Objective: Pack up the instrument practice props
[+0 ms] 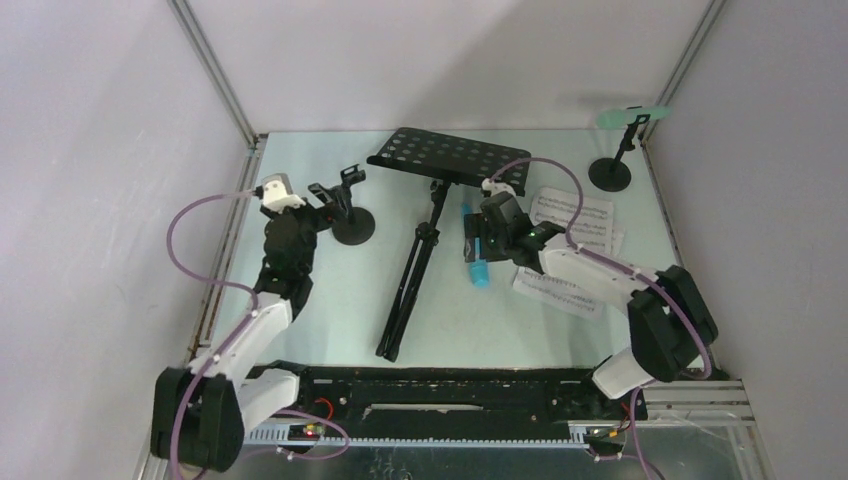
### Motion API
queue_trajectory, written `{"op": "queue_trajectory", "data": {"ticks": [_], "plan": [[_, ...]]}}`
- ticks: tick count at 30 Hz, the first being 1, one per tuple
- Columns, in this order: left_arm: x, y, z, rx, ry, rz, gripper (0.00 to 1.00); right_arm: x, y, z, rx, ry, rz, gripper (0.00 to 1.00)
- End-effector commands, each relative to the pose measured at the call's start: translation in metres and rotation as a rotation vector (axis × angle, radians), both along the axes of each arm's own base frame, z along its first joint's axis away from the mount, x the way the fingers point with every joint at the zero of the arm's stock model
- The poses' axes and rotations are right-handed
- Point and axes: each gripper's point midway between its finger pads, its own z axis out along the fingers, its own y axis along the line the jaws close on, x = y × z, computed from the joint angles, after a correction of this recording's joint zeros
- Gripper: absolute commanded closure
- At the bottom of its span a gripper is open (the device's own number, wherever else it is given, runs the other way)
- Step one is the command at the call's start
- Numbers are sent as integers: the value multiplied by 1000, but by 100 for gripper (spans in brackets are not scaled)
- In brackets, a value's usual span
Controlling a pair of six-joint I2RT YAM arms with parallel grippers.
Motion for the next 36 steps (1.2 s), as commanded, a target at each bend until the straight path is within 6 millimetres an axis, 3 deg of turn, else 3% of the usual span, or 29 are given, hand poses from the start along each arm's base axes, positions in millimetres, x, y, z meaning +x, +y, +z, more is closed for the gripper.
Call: {"op": "queue_trajectory", "data": {"ticks": [1,7,11,21,26,30,36], "plan": [[-33,4,-33,-153,156,54,6,5,-27,42,4,-67,-79,18],[-81,-20,-41,-247,236,-14,6,5,-57,88,71,-149,-160,19],[-109,-35,-38,-303,293,-95,6,4,-99,125,106,-223,-252,19],[-136,-53,3,-130,328,-304,5,11,-209,205,179,-382,-553,18],[-154,-55,14,-4,376,-389,5,28,-255,228,335,-414,-754,18],[-164,-46,16,88,390,-396,5,51,-275,237,484,-405,-840,17],[-165,-26,0,181,396,-323,6,88,-303,244,702,-429,-947,15]]}}
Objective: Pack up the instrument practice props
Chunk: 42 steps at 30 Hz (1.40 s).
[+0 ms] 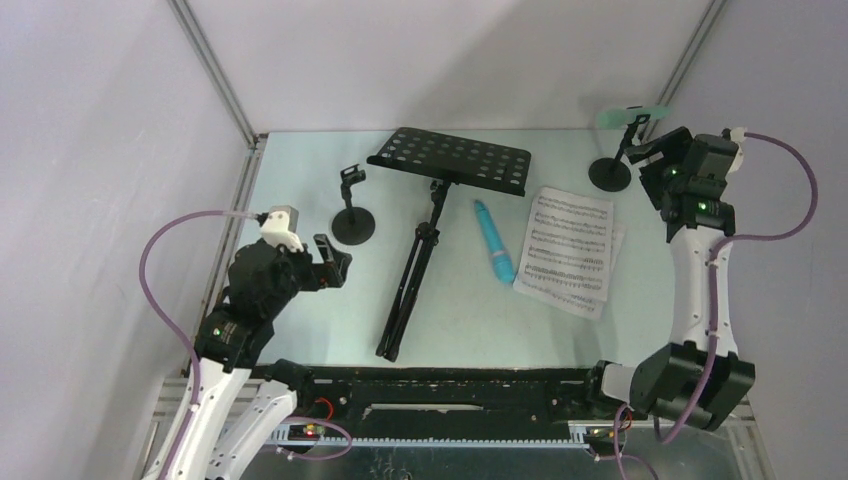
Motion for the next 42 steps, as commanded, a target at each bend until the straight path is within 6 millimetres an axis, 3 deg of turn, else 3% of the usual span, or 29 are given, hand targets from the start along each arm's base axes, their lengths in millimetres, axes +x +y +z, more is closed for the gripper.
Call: {"op": "queue_trajectory", "data": {"ticks": [1,6,12,23,31,38,42], "plan": [[-5,14,-8,107,-15,9,6,32,-11,38,203,-180,-42,14],[-5,16,-9,117,-11,14,6,67,-33,50,363,-265,-103,12],[-5,14,-13,115,4,4,6,114,-37,49,494,-249,-70,11],[-2,16,-16,120,24,20,6,158,-47,20,598,-150,-94,11],[2,31,-23,122,79,141,8,181,-42,-13,609,-67,-79,11],[6,36,-28,152,85,162,8,207,-21,-32,645,-35,-31,11],[7,34,-31,154,97,155,8,224,-14,-34,682,-57,-2,22]]}}
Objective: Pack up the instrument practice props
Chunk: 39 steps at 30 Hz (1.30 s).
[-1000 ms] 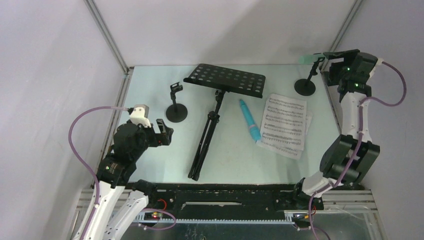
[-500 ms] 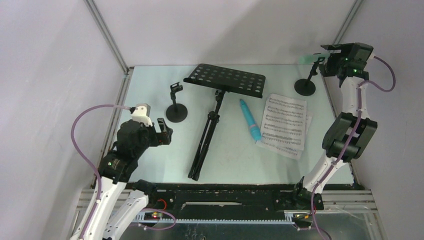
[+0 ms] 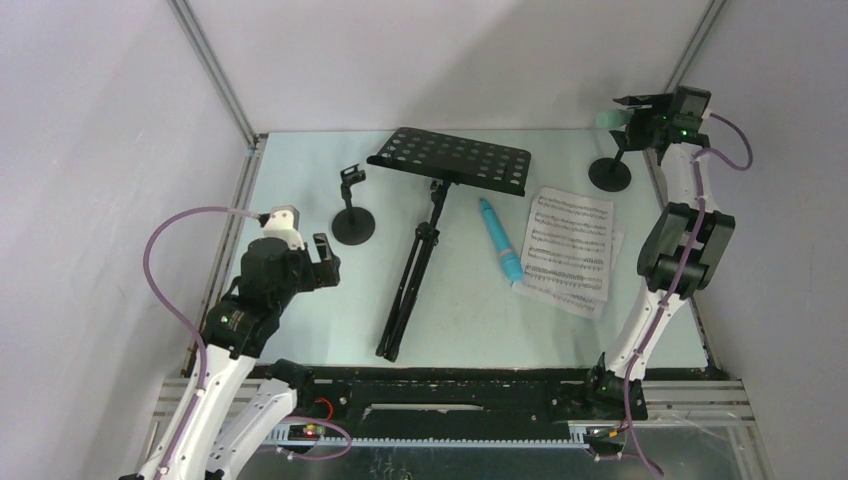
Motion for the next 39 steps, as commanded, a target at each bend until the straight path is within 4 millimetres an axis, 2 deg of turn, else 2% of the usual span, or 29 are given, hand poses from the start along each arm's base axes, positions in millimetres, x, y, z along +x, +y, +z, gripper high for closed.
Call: {"op": "queue_trajectory", "data": {"ticks": [1,4,8,12,15,17,24,30,35,39], "plan": [[5,1,-1,4,-4,14,8,20,13,20,50,-76,36,26],[5,1,-2,10,0,16,8,24,13,19,43,-73,52,36],[6,1,-3,11,4,15,8,22,12,25,57,-124,54,56],[6,1,-4,12,7,13,8,16,1,41,12,-169,21,80],[6,1,-4,15,7,16,8,9,-8,54,-40,-180,0,92],[6,2,-4,16,8,18,8,2,-14,71,-80,-207,-15,100],[7,1,-5,15,14,14,8,-21,-22,118,-201,-305,-34,100],[7,-1,-6,14,17,5,7,-45,-18,154,-274,-350,-34,100],[7,-2,-6,11,15,-1,8,-71,11,180,-395,-382,32,100],[8,2,-4,18,8,18,11,-97,39,189,-481,-400,80,100]]}}
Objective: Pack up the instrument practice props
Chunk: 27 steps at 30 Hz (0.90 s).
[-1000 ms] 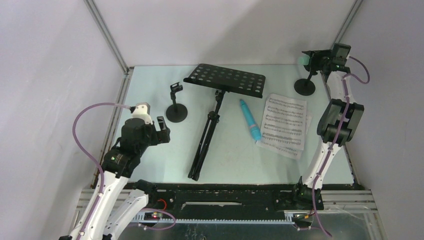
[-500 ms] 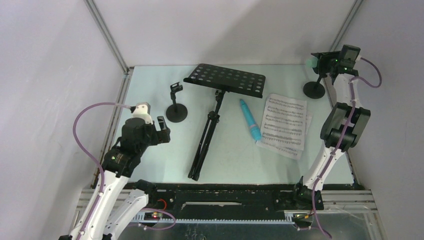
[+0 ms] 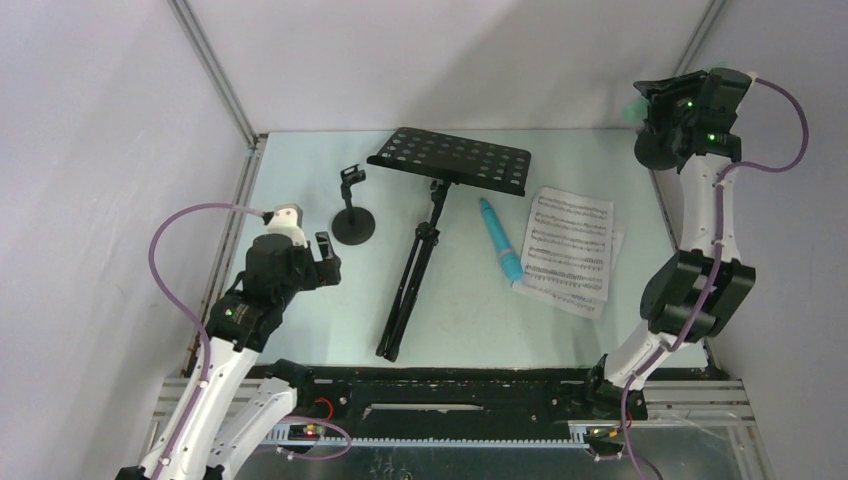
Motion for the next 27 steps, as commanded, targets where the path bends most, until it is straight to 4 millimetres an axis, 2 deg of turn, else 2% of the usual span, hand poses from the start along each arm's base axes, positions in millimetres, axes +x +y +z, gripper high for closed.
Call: {"op": "queue_trajectory", "data": {"ticks": [1,3,5,9,10,15,19,27], "plan": [[3,3,5,2,-32,16,11,-45,40,79,-226,-198,74,100],[2,4,9,-7,-49,21,8,-61,57,83,-261,-209,96,100],[1,5,12,-17,-68,22,1,-76,78,85,-294,-228,140,100],[-1,10,18,-20,-100,44,0,-109,122,81,-368,-229,241,100],[-2,11,19,-20,-107,52,0,-117,132,74,-373,-222,268,100],[-3,13,20,-23,-118,61,0,-171,189,62,-391,-247,407,100],[-2,10,18,-28,-109,43,0,-215,220,53,-442,-251,492,100],[-2,1,17,-45,-112,-9,3,-287,277,18,-451,-220,786,100]]}}
